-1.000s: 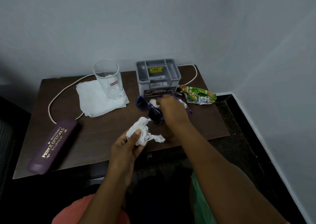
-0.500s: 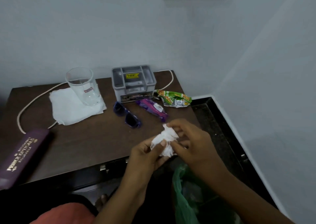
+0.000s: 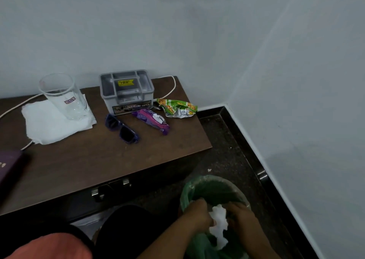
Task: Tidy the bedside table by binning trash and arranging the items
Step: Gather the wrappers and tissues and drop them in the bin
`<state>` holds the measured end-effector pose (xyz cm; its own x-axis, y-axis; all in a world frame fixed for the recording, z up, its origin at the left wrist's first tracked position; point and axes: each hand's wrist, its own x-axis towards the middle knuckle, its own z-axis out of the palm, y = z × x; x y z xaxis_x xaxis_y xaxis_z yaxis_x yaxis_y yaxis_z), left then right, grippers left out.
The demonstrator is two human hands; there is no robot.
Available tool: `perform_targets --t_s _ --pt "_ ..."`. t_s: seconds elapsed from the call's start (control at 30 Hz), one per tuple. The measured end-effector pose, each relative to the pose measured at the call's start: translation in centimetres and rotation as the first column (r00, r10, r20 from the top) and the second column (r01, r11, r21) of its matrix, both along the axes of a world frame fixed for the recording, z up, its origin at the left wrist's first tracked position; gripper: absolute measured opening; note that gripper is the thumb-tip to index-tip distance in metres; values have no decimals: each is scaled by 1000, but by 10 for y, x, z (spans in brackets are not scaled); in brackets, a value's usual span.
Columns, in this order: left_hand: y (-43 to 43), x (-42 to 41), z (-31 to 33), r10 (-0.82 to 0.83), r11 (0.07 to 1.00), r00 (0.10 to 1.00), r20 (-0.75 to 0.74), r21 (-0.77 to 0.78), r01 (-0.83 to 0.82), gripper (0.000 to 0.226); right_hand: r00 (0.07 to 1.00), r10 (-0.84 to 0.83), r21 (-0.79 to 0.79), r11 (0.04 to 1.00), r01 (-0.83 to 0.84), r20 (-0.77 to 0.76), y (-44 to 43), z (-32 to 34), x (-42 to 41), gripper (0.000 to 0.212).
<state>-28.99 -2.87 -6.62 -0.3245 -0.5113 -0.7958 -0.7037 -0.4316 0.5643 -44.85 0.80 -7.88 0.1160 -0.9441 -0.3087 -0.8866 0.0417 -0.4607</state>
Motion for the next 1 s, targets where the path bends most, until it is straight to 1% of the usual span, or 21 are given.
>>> perform_targets --t_s 0.03,0.07,0.1,0.13,0.2,0.23,0.27,0.3,0.37,0.47,0.53,0.6,0.7,0.77,0.8,0.83,0.9,0.93,1.0 --pt "0 3 2 55 996 998 3 -67 -55 56 1000 -2 -23 1000 2 -8 -3 3 5 35" --pt "-2 5 4 165 976 986 -25 -139 -167 54 1000 9 -60 998 -10 -9 -10 6 11 36" --pt "-6 9 9 299 927 951 -83 -213 -310 54 1000 19 -115 993 -20 -7 -18 14 20 34" --pt "-12 14 15 435 846 888 -148 -271 -459 55 999 32 -176 984 -27 22 -29 21 30 29" --pt "-26 28 28 625 635 719 -302 -338 -694 53 991 41 -289 957 -4 124 -57 42 60 20" --pt "-32 38 35 680 529 624 -384 -332 -781 51 985 59 -337 941 -1 161 -72 51 77 20" --pt "-37 48 42 719 435 524 -456 -293 -851 49 978 91 -392 920 -9 190 -89 56 93 23" --pt "-40 58 51 747 366 437 -501 -239 -899 48 972 119 -422 906 -22 204 -104 60 110 27" --pt "-44 79 66 789 286 319 -524 -146 -947 46 964 172 -408 910 -77 203 -131 63 142 38" --pt "-50 105 68 823 205 199 -532 -47 -978 45 961 180 -356 930 -96 210 -159 56 178 50" --pt "-52 117 68 837 179 153 -525 -2 -984 46 968 169 -361 928 -92 187 -170 48 190 48" --pt "-53 123 69 841 166 125 -527 30 -986 46 978 163 -381 919 -100 134 -174 41 194 39" --pt "-55 124 68 833 178 122 -540 53 -983 48 983 150 -427 899 -92 106 -172 40 188 30" --pt "-56 121 70 821 188 112 -560 80 -979 48 977 173 -477 874 -94 124 -162 46 177 27" --pt "-57 119 71 809 192 109 -578 84 -978 45 970 194 -496 863 -98 146 -155 51 169 25" --pt "-57 116 73 795 203 115 -596 82 -976 42 963 216 -505 856 -107 162 -146 58 160 22" --pt "-56 110 78 772 254 153 -617 78 -964 53 959 236 -507 852 -127 156 -125 71 136 20" --pt "-56 106 77 768 294 188 -613 76 -953 57 962 229 -503 855 -124 152 -115 74 122 21" --pt "-52 93 75 754 410 292 -588 74 -909 52 972 182 -461 882 -96 147 -91 77 89 22"
